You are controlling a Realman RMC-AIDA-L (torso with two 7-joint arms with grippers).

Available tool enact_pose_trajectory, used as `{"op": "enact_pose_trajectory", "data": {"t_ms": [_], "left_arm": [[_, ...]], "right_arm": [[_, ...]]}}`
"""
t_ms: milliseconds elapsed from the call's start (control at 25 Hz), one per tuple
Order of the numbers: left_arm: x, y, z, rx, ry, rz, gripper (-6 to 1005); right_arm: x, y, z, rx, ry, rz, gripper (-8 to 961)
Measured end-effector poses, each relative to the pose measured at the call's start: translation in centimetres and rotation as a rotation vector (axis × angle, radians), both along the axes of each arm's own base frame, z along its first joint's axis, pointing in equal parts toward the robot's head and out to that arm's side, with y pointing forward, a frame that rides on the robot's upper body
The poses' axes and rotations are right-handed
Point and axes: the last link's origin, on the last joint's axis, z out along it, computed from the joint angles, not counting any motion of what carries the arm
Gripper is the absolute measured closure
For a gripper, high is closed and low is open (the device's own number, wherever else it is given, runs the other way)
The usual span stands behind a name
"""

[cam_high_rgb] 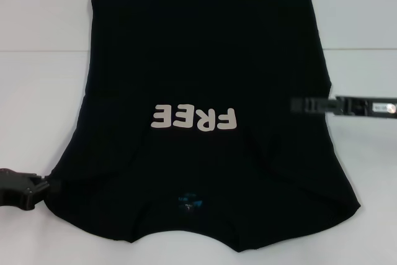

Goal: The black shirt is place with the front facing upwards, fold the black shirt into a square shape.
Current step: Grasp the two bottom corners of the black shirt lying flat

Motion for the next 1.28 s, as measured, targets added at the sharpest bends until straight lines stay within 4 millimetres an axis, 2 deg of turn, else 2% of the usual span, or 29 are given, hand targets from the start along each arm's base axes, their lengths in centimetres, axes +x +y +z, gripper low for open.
{"op": "enact_pose_trajectory", "data": {"t_ms": [40,240,360,600,1000,1200,1280], "left_arm": [[0.0,0.0,0.0,-0.001,-0.002,-0.001,886],[0.0,-0.1,0.2,0.005,-0.009,0.0,948],[-0.1,-0.2,0.4,0.019,-0.015,0.006,947],[-0.2,-0.2,0.4,0.029,-0.022,0.012,948],[0.0,0.0,0.2,0.033,-0.021,0.008,949],[0.0,0.1,0.1,0.032,-0.023,0.008,949],[0.0,0.1,0.1,0.032,-0.023,0.008,949]], "right_arm": [[0.8,-0.4,0.3,-0.058,-0.027,-0.065,27],[2.5,-1.5,1.3,-0.142,-0.069,-0.179,27],[3.8,-2.8,1.7,-0.2,-0.087,-0.234,26],[5.3,-4.0,1.7,-0.238,-0.127,-0.288,38],[6.0,-5.3,0.5,-0.283,-0.134,-0.306,58],[5.9,-5.9,-0.2,-0.316,-0.123,-0.3,142],[5.9,-5.9,-0.2,-0.318,-0.121,-0.298,140]]}}
